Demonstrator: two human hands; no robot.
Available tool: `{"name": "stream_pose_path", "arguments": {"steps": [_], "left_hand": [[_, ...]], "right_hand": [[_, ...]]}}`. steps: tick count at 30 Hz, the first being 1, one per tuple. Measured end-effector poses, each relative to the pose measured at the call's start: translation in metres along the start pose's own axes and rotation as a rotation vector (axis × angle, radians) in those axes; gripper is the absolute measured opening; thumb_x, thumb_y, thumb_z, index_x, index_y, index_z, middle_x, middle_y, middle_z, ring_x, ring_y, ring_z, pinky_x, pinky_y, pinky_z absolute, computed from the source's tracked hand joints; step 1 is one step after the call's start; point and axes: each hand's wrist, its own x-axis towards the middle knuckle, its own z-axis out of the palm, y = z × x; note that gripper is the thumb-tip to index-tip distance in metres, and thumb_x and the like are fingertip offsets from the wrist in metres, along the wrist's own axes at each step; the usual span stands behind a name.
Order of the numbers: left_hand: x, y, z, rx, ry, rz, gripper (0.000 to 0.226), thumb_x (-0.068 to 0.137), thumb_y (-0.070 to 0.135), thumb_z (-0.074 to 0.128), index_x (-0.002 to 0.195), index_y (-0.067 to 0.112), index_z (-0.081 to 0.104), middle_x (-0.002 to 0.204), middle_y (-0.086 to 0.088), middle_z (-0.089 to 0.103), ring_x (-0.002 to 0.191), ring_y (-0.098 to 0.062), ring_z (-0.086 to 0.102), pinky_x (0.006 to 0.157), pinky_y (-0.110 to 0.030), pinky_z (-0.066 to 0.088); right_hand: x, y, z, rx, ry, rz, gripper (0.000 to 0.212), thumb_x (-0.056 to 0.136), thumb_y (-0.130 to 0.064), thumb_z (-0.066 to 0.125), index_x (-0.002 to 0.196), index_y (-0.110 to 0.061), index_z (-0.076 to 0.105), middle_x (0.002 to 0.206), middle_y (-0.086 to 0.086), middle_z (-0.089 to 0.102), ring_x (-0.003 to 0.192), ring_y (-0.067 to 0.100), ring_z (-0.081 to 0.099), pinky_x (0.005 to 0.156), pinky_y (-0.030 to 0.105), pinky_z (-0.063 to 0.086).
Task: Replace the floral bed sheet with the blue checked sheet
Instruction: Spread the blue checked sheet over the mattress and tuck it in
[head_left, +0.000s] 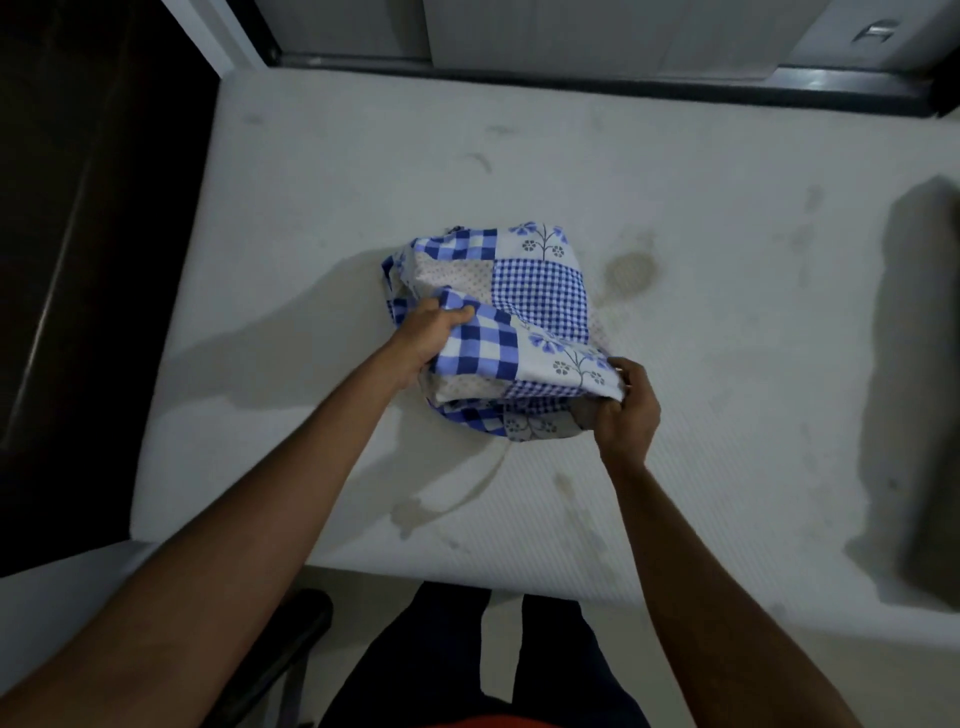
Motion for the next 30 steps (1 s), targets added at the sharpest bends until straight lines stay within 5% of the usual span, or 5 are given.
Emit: {"name": "stream_pose_path", "arguments": {"steps": [4, 10, 14, 23, 30], "left_hand": [[-0.007, 0.026, -0.013, -0.106, 0.017, 0.053, 0.035, 0.092, 0.033, 0.066, 0.12, 0.012, 0.067, 0.119, -0.009, 0.069, 0.105, -0.028, 0.067, 0.094, -0.046, 0.054], [-0.03, 0.024, 0.006, 0.407, -0.099, 0.413, 0.038, 0.08, 0.009, 0.067, 0.055, 0.017, 0.04, 0.054, 0.005, 0.042, 0.052, -0.01, 0.043, 0.055, -0.025, 0.032], [-0.036, -0.029, 0.034, 0.776, -0.22, 0.582, 0.045, 0.071, 0.017, 0.07, 0.05, 0.013, 0.031, 0.064, -0.013, 0.048, 0.054, -0.021, 0.047, 0.051, -0.029, 0.028], [-0.042, -0.09, 0.059, 0.878, -0.259, 0.717, 0.025, 0.083, 0.029, 0.058, 0.069, 0.009, 0.055, 0.067, -0.003, 0.047, 0.061, -0.019, 0.048, 0.06, -0.038, 0.049], [-0.024, -0.085, 0.051, 0.549, -0.071, 0.711, 0.028, 0.087, 0.039, 0.069, 0.081, 0.012, 0.063, 0.084, -0.003, 0.06, 0.079, -0.012, 0.054, 0.069, -0.025, 0.039]], "right_hand": [[0.016, -0.022, -0.009, -0.072, -0.028, -0.098, 0.038, 0.069, -0.021, 0.055, 0.104, -0.02, 0.069, 0.093, -0.005, 0.073, 0.083, 0.014, 0.067, 0.068, 0.038, 0.056], [0.03, -0.024, -0.01, -0.333, -0.795, 0.15, 0.054, 0.074, -0.011, 0.069, 0.128, -0.02, 0.065, 0.129, 0.004, 0.065, 0.119, 0.025, 0.061, 0.092, 0.03, 0.048], [0.033, -0.058, 0.022, 0.176, -0.486, 0.364, 0.042, 0.083, -0.007, 0.066, 0.125, -0.014, 0.067, 0.124, 0.012, 0.066, 0.111, 0.024, 0.063, 0.086, 0.029, 0.052], [0.036, -0.115, 0.142, -0.922, -0.807, -0.433, 0.109, 0.081, -0.052, 0.073, 0.158, -0.035, -0.003, 0.166, 0.011, -0.001, 0.149, 0.041, 0.011, 0.108, 0.065, 0.03], [0.093, -0.104, 0.082, -0.533, -0.314, 0.069, 0.031, 0.083, -0.007, 0.052, 0.108, -0.011, 0.071, 0.108, 0.018, 0.069, 0.107, 0.039, 0.063, 0.084, 0.038, 0.049]]}}
